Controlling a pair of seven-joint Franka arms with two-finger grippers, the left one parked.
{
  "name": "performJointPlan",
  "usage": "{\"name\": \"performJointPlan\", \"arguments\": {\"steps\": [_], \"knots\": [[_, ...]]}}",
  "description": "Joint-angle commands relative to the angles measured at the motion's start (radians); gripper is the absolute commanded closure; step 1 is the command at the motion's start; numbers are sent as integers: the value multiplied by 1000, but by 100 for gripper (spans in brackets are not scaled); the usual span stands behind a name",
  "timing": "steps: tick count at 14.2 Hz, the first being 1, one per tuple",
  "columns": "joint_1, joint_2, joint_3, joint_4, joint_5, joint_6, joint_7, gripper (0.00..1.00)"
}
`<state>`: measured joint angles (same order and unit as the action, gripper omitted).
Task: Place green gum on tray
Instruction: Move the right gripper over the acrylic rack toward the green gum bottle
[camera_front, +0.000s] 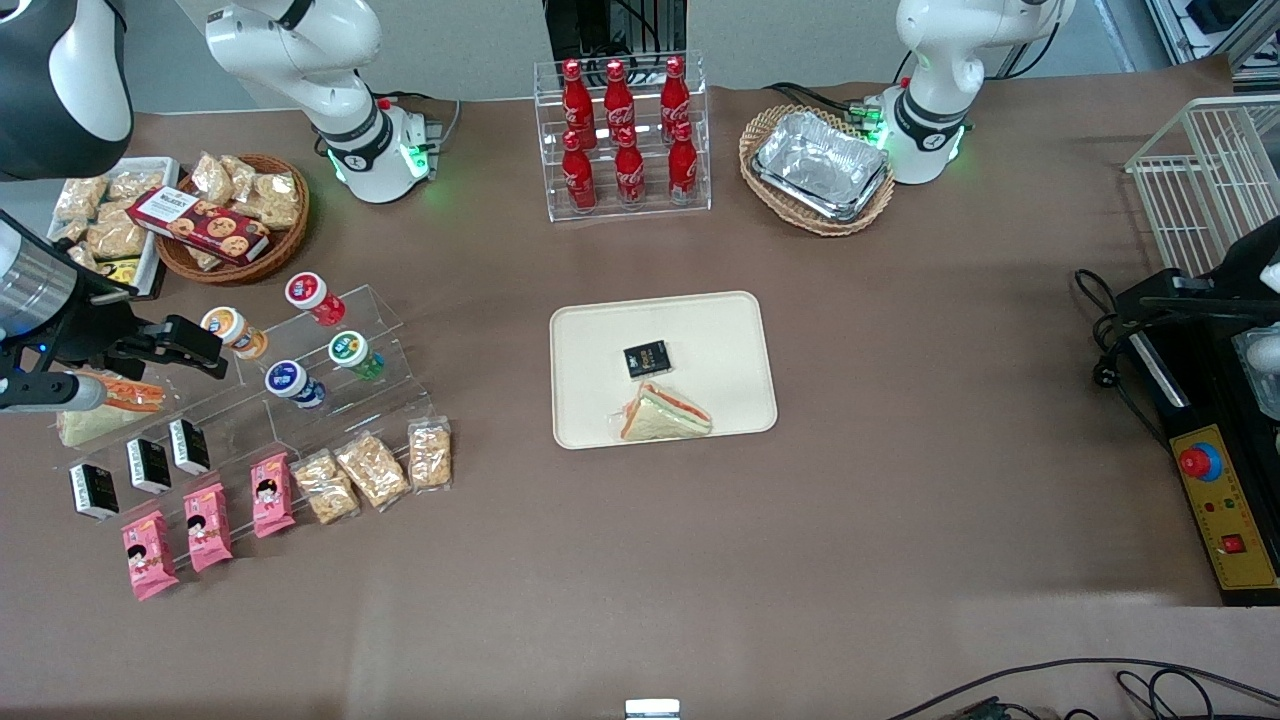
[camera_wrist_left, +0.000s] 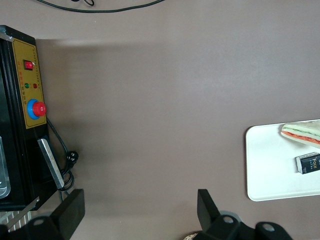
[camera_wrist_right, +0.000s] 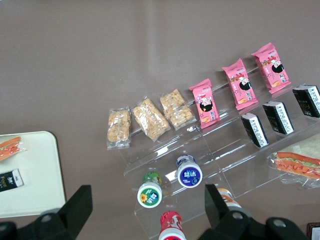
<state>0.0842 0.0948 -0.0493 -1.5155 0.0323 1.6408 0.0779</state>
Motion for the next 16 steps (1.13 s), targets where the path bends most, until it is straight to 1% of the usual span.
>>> {"name": "performJointPlan", "arguments": {"steps": [1,4,6,8,11,13,16], "knots": [[-3,0,0,14,14,2,7,0],[0,0,2,14,9,-4,7,0],[6,-4,3,2,8,-31,-48,0],[18,-13,8,-20,-26,-56,-53,0],[22,-46,9,-83,-28,-41,-64,0],[31,-87,11,-181,-28,28,-64,0],[46,-206,11,-415,-28,198,-64,0]]}}
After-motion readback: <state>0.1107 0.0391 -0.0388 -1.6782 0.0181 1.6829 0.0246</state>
